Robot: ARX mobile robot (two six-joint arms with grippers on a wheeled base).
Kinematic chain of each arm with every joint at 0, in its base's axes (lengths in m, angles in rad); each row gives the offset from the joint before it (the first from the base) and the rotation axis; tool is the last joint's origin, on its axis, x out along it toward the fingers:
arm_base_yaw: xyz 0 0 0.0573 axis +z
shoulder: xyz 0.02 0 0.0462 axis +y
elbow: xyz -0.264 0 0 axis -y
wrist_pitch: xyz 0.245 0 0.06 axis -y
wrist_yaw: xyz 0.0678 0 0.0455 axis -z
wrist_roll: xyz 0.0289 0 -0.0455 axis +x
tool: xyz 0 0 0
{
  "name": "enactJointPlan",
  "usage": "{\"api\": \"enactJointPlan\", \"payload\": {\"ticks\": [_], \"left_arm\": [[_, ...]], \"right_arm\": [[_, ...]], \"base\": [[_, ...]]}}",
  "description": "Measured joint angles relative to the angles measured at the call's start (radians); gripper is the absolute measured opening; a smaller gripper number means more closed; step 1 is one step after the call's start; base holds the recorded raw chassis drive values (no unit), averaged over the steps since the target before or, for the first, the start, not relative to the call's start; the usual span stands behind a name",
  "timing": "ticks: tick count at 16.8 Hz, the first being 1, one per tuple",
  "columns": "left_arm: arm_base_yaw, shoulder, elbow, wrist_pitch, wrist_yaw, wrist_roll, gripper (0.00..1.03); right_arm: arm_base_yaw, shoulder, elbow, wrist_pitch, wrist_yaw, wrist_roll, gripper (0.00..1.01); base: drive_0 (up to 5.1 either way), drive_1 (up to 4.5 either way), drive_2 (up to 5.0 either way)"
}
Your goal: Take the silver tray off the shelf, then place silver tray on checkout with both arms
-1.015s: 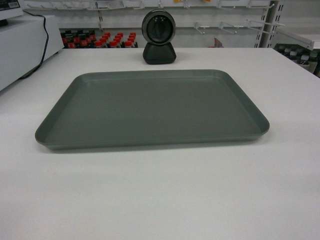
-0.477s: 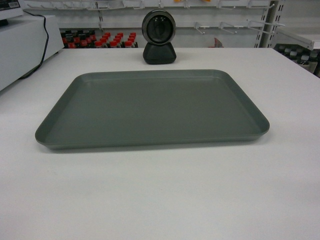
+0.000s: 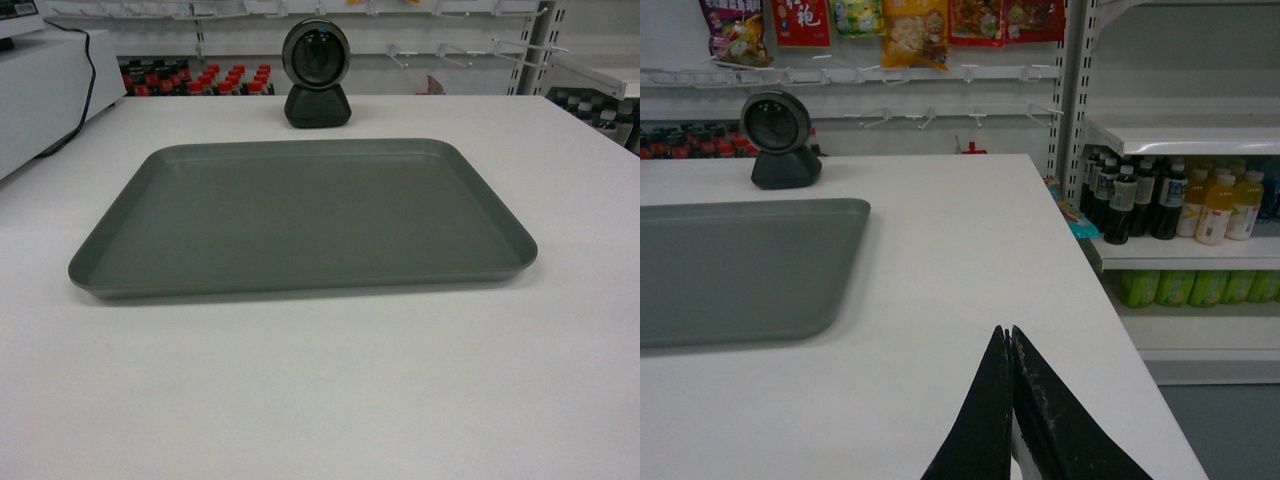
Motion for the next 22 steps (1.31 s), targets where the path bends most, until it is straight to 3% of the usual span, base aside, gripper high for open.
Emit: {"api": "enactJointPlan", "payload": {"ticks": [4,5,14,22], "left_arm": [[0.0,0.0,0.0,0.005,0.0,0.0,0.02],[0.0,0.0,0.0,0.006,0.0,0.0,0.06],[0.0,0.0,0.0,0.006,0.0,0.0,0.97],[0.0,0.0,0.0,0.006,0.0,0.001,0.98]], "right_arm": [[0.0,0.002,0.0,-0.006,0.0,0.0,0.02],[0.0,0.002,0.0,-0.011,0.0,0.0,0.08],[0.0,0.002,0.0,-0.01,0.0,0.0,1.0],[0.0,0.002,0.0,-0.01,0.0,0.0,0.98]], "base": [[0.0,0.0,0.0],[0.0,0.0,0.0],[0.0,0.0,0.0],[0.0,0.0,0.0]]}}
